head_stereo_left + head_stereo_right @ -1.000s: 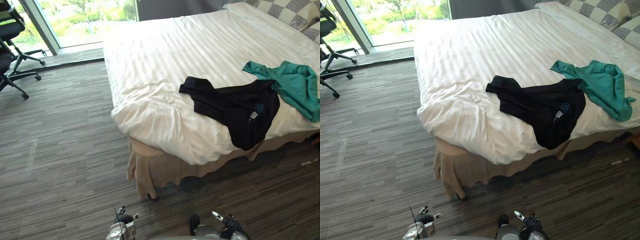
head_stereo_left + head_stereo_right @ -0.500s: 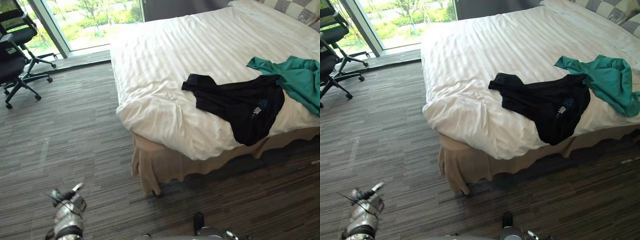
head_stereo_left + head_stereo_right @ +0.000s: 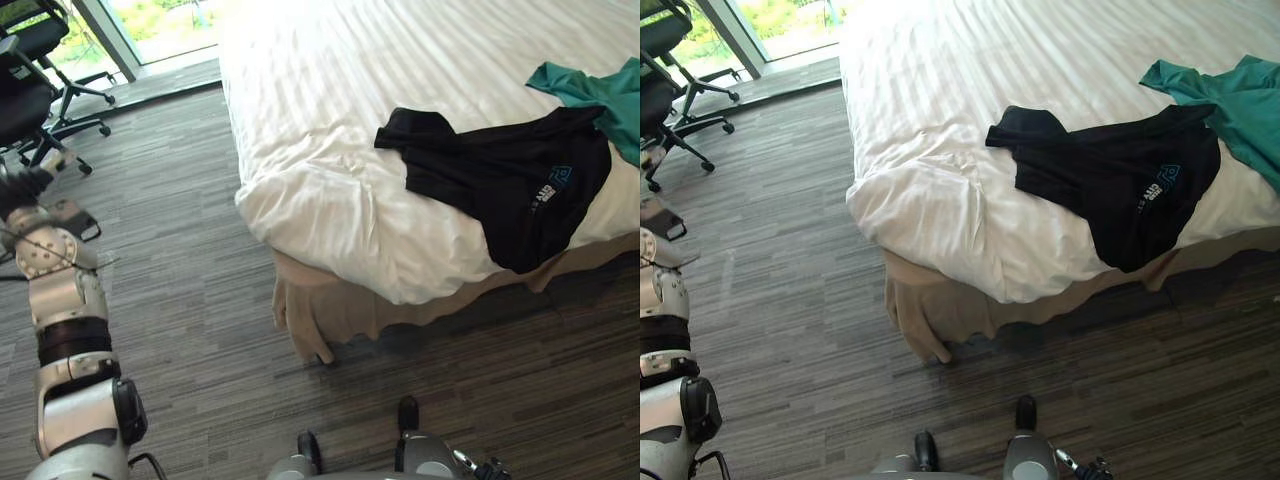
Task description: Tidy the bed and pick cloth on bed and put in laundry
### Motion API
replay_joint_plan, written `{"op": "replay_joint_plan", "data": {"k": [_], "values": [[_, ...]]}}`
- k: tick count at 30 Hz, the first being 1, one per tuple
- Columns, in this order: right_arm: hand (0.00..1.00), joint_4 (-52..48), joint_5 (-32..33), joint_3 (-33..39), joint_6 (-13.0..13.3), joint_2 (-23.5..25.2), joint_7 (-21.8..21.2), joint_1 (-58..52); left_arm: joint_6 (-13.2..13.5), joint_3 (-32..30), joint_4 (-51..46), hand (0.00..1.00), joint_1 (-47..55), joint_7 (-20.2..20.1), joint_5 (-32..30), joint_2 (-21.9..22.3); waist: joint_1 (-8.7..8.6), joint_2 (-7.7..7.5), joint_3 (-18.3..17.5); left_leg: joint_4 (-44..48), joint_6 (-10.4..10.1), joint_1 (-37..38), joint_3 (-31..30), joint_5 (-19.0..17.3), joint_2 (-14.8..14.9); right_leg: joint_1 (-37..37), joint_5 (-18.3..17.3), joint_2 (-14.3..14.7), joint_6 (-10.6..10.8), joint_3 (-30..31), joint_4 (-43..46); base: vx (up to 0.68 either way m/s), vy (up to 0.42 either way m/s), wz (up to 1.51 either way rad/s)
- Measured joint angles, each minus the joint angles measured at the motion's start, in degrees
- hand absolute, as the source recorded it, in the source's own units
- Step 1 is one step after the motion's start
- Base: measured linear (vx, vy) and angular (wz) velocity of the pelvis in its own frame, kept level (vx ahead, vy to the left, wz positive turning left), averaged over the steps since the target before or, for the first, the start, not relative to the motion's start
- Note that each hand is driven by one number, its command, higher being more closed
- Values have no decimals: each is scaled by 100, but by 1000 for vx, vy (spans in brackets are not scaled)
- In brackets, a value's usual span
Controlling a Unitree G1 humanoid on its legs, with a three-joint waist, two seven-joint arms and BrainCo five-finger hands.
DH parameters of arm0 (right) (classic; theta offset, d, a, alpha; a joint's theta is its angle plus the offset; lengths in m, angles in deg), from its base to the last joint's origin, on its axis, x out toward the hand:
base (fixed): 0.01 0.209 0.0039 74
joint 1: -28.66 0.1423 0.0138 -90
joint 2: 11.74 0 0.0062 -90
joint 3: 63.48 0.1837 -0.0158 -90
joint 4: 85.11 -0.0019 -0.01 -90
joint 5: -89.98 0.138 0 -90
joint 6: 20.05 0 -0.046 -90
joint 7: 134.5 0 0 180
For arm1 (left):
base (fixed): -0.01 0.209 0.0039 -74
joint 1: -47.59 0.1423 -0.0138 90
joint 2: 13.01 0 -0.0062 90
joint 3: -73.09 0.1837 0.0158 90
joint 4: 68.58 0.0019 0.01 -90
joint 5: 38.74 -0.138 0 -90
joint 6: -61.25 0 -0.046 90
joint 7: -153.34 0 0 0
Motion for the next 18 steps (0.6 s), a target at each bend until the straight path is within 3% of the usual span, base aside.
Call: {"op": "replay_joint_plan", "data": {"k": [6, 8, 11, 18], "values": [[0, 4, 169, 23, 20, 3, -1, 350, -165, 1533, -14, 0, -1369, -22, -1157, -233, -102, -32, 471, -1, 100, -322, -64, 70, -108, -241, 194, -92, 23, -22, -104, -50, 9, 6], [0, 31, 193, 37, 36, -4, 3, 568, -337, 2119, 7, 0, -1826, -148, -1850, -237, -215, -43, 710, -1, 123, -395, -74, 87, -153, -313, 276, -132, 33, -3, -111, -44, 22, 2], [0, 20, 242, 39, 114, 0, 5, 780, -467, 2652, 30, 0, -2284, -267, -2385, -229, -357, -54, 1006, 7, 145, -446, -70, 103, -182, -362, 318, -161, 40, 10, -117, -20, 12, -2], [0, -90, 404, 34, 241, 16, 31, 1049, -785, 3151, 451, 0, -3010, -452, -3529, -97, -498, -57, 1328, 12, 160, -676, 54, 114, -232, -587, 530, -165, 75, 163, -324, 1, 10, -10]]}}
